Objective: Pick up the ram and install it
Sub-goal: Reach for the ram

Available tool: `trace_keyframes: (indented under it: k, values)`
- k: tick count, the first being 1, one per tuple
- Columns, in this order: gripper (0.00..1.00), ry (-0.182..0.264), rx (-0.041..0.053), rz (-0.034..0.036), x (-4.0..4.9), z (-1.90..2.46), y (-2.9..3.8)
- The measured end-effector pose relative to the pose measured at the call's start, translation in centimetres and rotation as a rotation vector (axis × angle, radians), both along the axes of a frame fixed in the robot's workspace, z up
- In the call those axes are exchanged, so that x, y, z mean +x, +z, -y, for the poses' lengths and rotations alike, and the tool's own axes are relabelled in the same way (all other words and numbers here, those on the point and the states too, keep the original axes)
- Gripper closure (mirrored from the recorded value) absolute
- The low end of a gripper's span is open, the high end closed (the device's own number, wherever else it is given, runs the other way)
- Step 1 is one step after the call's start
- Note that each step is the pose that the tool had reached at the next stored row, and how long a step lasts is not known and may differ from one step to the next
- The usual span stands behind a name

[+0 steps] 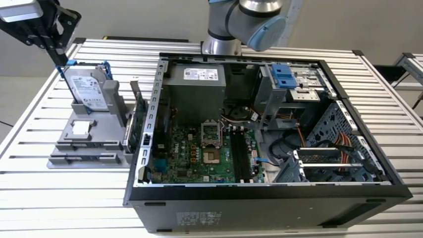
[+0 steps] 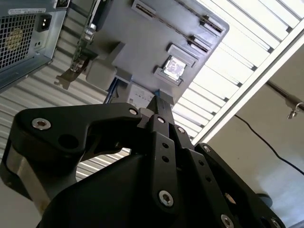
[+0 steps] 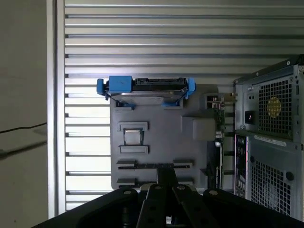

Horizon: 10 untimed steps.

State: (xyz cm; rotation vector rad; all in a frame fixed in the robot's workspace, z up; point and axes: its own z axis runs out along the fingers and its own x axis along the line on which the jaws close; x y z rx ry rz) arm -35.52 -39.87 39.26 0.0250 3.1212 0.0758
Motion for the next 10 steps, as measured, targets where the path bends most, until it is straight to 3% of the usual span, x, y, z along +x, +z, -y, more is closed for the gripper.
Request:
trace_keyframes:
  k: [3, 10]
  values:
    - [1.00, 0.000, 0.0000, 0.0000, -0.01, 0.26, 0.00]
    - [1.00, 0.000, 0.0001, 0.0000, -0.02, 1.49, 0.00]
